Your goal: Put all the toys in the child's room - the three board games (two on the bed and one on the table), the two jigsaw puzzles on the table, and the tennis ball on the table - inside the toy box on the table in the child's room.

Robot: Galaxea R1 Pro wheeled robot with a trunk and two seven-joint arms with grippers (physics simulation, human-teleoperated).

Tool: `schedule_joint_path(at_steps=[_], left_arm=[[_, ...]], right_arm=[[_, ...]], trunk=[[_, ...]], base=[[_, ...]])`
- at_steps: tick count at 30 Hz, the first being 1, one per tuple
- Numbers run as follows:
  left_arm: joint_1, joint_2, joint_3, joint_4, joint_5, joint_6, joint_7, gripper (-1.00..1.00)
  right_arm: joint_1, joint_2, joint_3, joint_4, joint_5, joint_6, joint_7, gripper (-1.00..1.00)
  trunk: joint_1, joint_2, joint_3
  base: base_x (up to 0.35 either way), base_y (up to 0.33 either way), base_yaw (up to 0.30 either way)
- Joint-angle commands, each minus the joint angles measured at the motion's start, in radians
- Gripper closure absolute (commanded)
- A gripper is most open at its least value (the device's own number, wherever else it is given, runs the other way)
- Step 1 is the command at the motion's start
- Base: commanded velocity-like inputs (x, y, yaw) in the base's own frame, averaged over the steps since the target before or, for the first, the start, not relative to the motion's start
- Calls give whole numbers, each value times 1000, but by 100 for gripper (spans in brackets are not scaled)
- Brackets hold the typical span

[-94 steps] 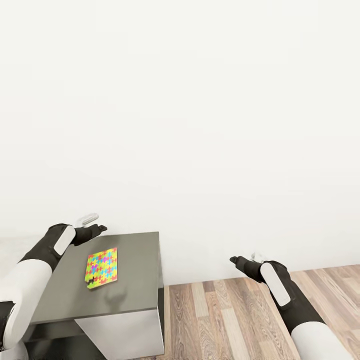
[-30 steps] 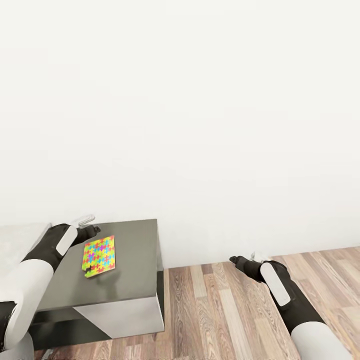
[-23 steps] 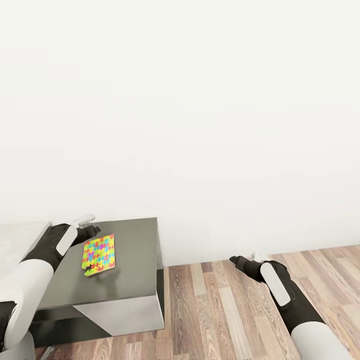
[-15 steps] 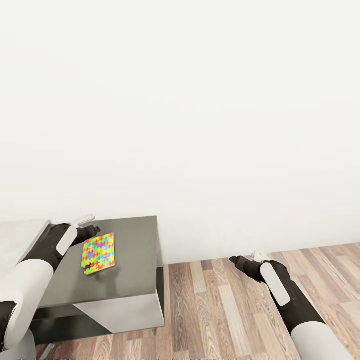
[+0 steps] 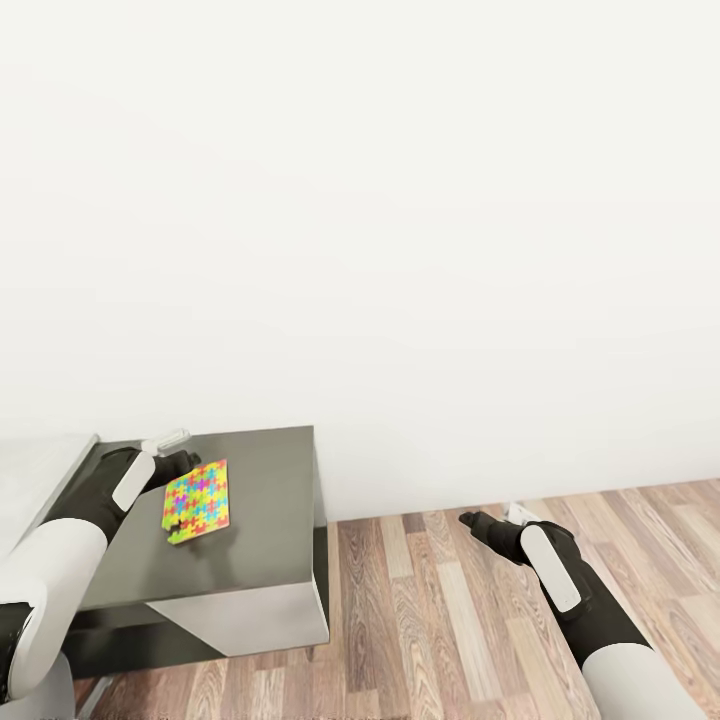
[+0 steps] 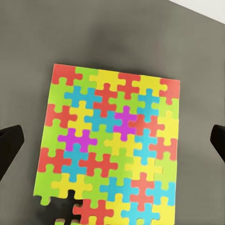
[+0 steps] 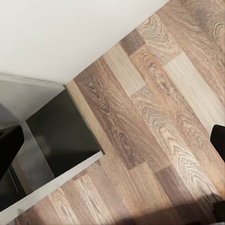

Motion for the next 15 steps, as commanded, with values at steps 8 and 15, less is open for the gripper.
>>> schedule_joint_path(at_steps=[8,15], left_arm=[[-1,0,1,-2,11,5,8,-100],[-1,0,1,-2,11,5,8,-100]], right_arm=[[-1,0,1,-2,-10,3,-9,-100],[-1,0,1,-2,-10,3,-9,-100]], trunk=[[1,-2,-15],[1,-2,-27]], base=[[0,0,0],[0,0,0]])
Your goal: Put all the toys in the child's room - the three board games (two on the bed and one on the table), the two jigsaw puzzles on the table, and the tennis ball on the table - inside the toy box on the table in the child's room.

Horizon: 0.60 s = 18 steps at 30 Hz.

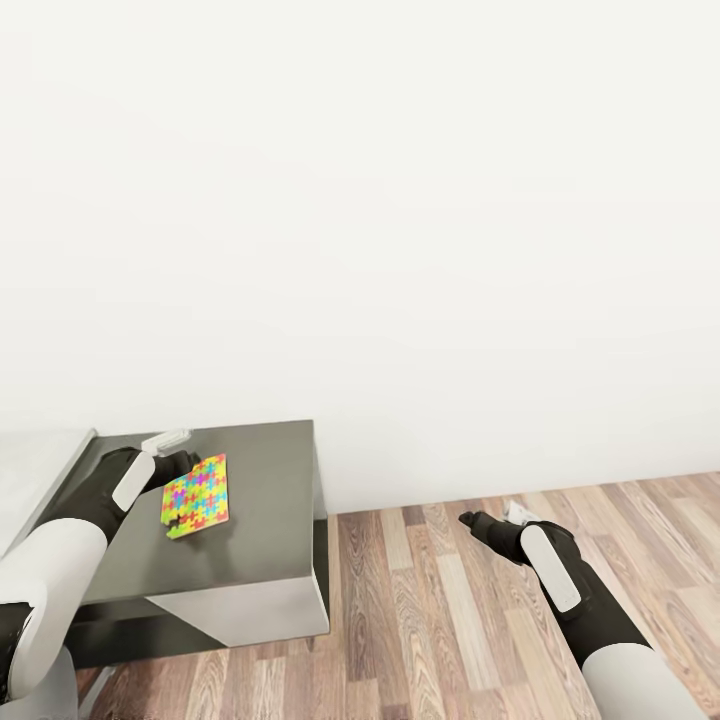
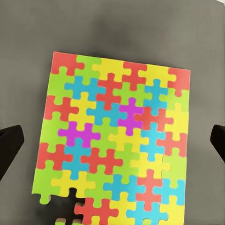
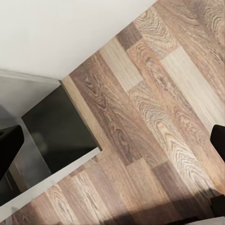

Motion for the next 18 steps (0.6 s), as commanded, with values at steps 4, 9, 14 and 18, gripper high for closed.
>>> schedule_joint_path(at_steps=[4,9,14,18], left_arm=[[0,0,1,-2,11,5,8,-100],[0,-1,1,-2,11,5,8,-100],[0,-1,1,-2,11,5,8,-100],[0,0,1,-2,11,5,8,-100]], right_arm=[[-1,0,1,-2,-11,3,-9,-100],[-1,0,1,-2,-11,3,-9,-100],[-1,0,1,-2,-11,3,-9,-100],[-1,0,1,-2,-11,3,-9,-100]], trunk=[[1,-2,-8],[1,-2,-17],[1,-2,-25],[1,-2,-31]], base=[[0,0,0],[0,0,0],[0,0,0],[0,0,0]])
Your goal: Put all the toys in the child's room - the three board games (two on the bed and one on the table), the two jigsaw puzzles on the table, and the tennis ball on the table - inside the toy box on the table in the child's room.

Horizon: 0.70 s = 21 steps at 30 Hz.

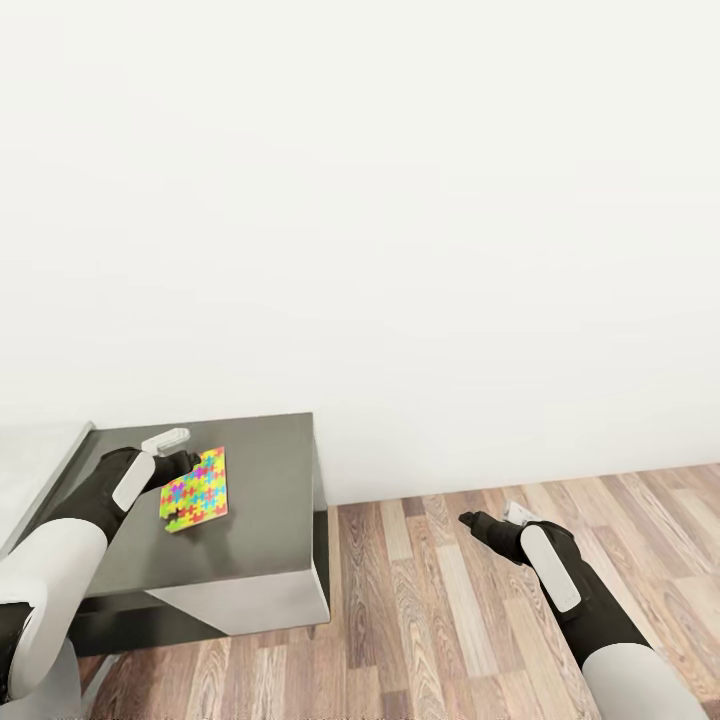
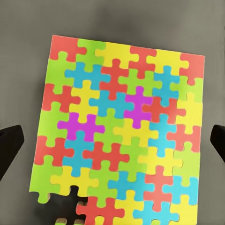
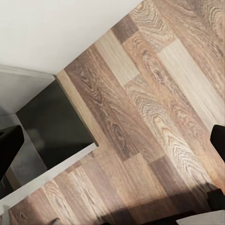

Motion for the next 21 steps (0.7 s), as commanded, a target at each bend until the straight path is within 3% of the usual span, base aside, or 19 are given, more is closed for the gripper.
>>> schedule_joint_path(at_steps=[1,21], left_arm=[[0,0,1,-2,11,5,8,-100],[0,0,1,-2,11,5,7,-100]], right_arm=[[-1,0,1,-2,-10,3,-9,-100],[-1,0,1,-2,-10,3,-9,-100]], trunk=[[1,-2,-3],[1,-2,-36]], base=[[0,0,0],[0,0,0]])
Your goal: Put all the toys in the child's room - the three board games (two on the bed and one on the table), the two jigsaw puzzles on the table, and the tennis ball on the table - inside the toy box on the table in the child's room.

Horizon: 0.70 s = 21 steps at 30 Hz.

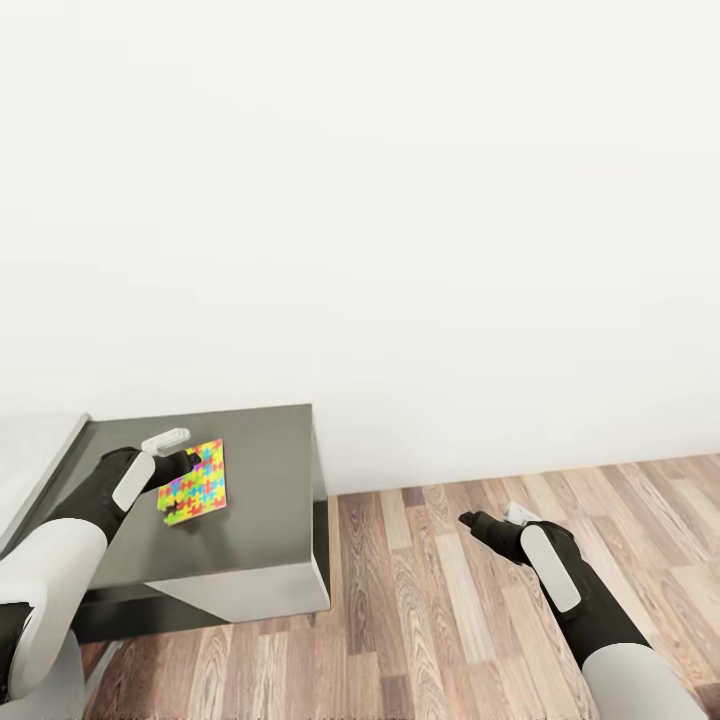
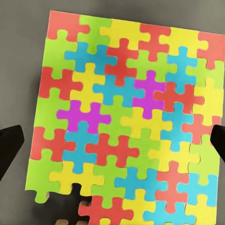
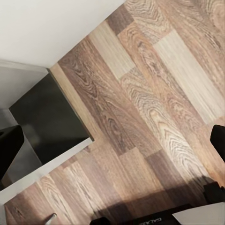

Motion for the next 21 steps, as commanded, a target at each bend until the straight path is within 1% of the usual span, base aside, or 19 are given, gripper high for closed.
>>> schedule_joint_path(at_steps=[1,21], left_arm=[[0,0,1,-2,11,5,8,-100],[0,0,1,-2,11,5,8,-100]], right_arm=[[-1,0,1,-2,-10,3,-9,-100],[-1,0,2,-1,-10,1,-9,-100]], trunk=[[0,-2,-3],[0,-2,-36]], base=[[0,0,0],[0,0,0]])
